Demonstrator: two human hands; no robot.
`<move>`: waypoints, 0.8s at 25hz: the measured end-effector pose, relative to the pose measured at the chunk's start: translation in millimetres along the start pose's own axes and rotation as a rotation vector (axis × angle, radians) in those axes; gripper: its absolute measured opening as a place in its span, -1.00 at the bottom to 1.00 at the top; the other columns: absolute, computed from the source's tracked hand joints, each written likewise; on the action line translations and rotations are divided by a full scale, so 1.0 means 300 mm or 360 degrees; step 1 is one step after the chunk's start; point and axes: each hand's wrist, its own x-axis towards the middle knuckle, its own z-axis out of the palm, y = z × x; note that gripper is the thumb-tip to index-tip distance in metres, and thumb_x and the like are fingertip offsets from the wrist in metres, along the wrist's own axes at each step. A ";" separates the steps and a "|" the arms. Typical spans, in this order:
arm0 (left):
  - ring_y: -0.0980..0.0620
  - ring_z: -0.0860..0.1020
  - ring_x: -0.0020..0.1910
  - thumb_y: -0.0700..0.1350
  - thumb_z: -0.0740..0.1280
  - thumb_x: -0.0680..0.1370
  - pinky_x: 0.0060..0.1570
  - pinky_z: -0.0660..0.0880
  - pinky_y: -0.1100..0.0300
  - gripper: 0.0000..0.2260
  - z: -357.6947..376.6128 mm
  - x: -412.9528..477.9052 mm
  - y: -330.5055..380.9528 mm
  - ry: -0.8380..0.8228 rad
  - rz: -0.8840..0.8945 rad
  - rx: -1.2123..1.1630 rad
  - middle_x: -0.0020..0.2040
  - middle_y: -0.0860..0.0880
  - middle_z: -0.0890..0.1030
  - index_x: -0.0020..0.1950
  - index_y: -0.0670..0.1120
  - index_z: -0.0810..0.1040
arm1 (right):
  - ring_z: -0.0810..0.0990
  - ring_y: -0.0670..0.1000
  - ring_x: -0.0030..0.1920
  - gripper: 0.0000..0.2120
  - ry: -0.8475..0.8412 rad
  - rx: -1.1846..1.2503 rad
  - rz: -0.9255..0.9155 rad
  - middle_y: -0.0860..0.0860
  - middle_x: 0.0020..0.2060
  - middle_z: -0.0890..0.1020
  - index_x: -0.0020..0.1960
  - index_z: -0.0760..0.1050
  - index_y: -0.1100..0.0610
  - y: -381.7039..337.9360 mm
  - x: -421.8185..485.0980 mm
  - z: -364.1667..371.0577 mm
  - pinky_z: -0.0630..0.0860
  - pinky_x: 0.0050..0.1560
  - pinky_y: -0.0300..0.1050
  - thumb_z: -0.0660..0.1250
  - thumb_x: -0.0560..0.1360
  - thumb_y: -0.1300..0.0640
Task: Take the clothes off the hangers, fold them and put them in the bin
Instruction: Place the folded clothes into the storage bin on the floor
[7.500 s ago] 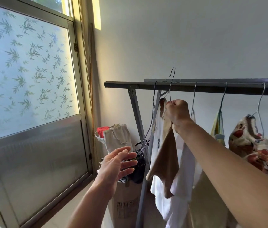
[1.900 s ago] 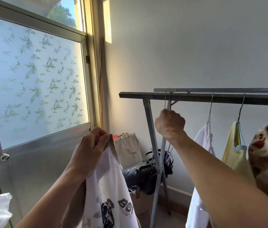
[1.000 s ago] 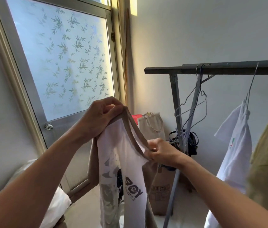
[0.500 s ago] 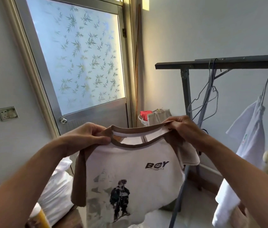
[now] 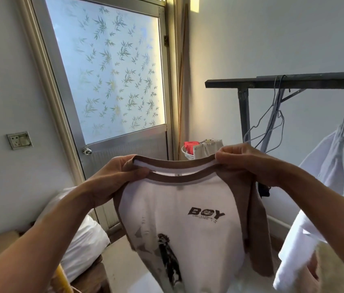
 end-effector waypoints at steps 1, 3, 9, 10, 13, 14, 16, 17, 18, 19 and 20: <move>-0.09 0.66 -0.05 0.08 0.61 0.24 -0.11 0.61 0.16 -0.52 -0.001 0.003 0.001 -0.0001 -0.0006 0.0038 0.03 -0.20 0.69 0.06 -0.12 0.66 | 0.59 0.06 -0.15 -0.66 -0.0079 -0.0151 0.0020 0.17 -0.14 0.65 0.02 0.57 0.23 0.003 -0.009 -0.016 0.54 -0.14 -0.18 0.48 0.41 -0.01; -0.06 0.64 -0.13 0.03 0.58 0.29 -0.18 0.60 0.19 -0.68 -0.011 0.007 0.002 0.0041 -0.0045 0.0107 -0.08 -0.15 0.69 -0.07 -0.12 0.65 | 0.64 0.09 -0.04 -0.66 -0.0150 -0.0352 0.0025 0.11 -0.04 0.67 0.09 0.55 0.16 0.016 -0.022 -0.036 0.59 -0.05 -0.11 0.51 0.39 0.07; -0.06 0.64 -0.07 0.09 0.61 0.26 -0.13 0.61 0.22 -0.44 -0.045 -0.021 0.019 -0.0142 -0.0172 0.0014 0.05 -0.24 0.67 0.12 -0.22 0.64 | 0.62 -0.02 -0.12 -0.88 0.0162 -0.0160 -0.0247 0.09 -0.17 0.66 -0.16 0.64 0.06 0.049 -0.039 -0.011 0.53 -0.12 -0.17 0.35 0.46 0.05; -0.06 0.64 -0.08 0.11 0.61 0.25 -0.14 0.61 0.22 -0.40 -0.048 -0.024 0.019 -0.0117 -0.0194 -0.0008 0.05 -0.25 0.67 0.13 -0.25 0.63 | 0.63 -0.01 -0.13 -0.86 0.0185 -0.0044 -0.0224 0.11 -0.17 0.67 -0.14 0.65 0.09 0.049 -0.042 -0.005 0.54 -0.12 -0.17 0.34 0.47 0.07; -0.05 0.61 -0.17 0.10 0.56 0.34 -0.21 0.60 0.23 -0.46 -0.018 -0.008 0.013 0.0179 -0.0230 0.0011 -0.05 -0.24 0.66 0.06 -0.31 0.59 | 0.64 0.06 -0.15 -0.82 0.0383 0.0223 -0.0096 0.20 -0.14 0.69 -0.05 0.62 0.27 0.062 -0.018 0.034 0.56 -0.10 -0.12 0.31 0.54 0.17; -0.02 0.60 -0.22 0.06 0.53 0.38 -0.27 0.58 0.25 -0.55 0.005 0.004 0.010 0.0345 -0.0251 0.0045 -0.12 -0.21 0.66 0.00 -0.30 0.58 | 0.63 0.05 -0.22 -0.82 0.0527 0.0243 -0.0042 0.19 -0.21 0.68 -0.10 0.62 0.27 0.063 -0.004 0.057 0.57 -0.19 -0.17 0.32 0.55 0.17; 0.02 0.58 -0.31 -0.03 0.48 0.44 -0.35 0.53 0.24 -0.76 0.054 0.037 0.001 0.0725 -0.0273 0.0163 -0.22 -0.12 0.64 -0.12 -0.19 0.56 | 0.55 -0.01 -0.38 -0.80 0.0848 0.0141 0.0027 0.09 -0.38 0.62 -0.24 0.56 0.19 0.067 0.031 0.099 0.48 -0.41 -0.24 0.37 0.52 0.13; 0.02 0.57 -0.33 -0.05 0.47 0.47 -0.35 0.51 0.20 -0.81 0.075 0.052 -0.005 0.0872 -0.0239 0.0244 -0.25 -0.09 0.62 -0.15 -0.14 0.54 | 0.51 -0.03 -0.42 -0.78 0.0973 0.0056 0.0038 0.06 -0.42 0.58 -0.28 0.52 0.16 0.066 0.045 0.118 0.43 -0.43 -0.25 0.38 0.51 0.11; 0.01 0.54 -0.34 -0.04 0.47 0.48 -0.33 0.49 0.17 -0.81 0.093 0.066 -0.014 0.0971 -0.0181 0.0361 -0.28 -0.07 0.59 -0.17 -0.10 0.53 | 0.49 -0.06 -0.44 -0.77 0.1050 -0.0002 0.0027 0.05 -0.43 0.55 -0.29 0.48 0.15 0.061 0.054 0.137 0.40 -0.44 -0.25 0.38 0.51 0.11; 0.02 0.52 -0.36 -0.01 0.49 0.46 -0.33 0.45 0.16 -0.80 0.109 0.077 -0.024 0.1034 -0.0119 0.0493 -0.32 -0.03 0.57 -0.20 -0.07 0.54 | 0.47 -0.08 -0.45 -0.76 0.1085 -0.0021 -0.0008 0.04 -0.43 0.52 -0.29 0.45 0.14 0.055 0.062 0.156 0.39 -0.44 -0.26 0.38 0.51 0.11; 0.03 0.50 -0.37 0.03 0.50 0.44 -0.32 0.44 0.16 -0.79 0.127 0.085 -0.027 0.1073 -0.0074 0.0588 -0.34 -0.01 0.55 -0.21 -0.05 0.55 | 0.46 -0.09 -0.46 -0.76 0.1089 -0.0032 -0.0047 0.03 -0.43 0.49 -0.29 0.43 0.14 0.044 0.066 0.178 0.38 -0.43 -0.27 0.37 0.52 0.13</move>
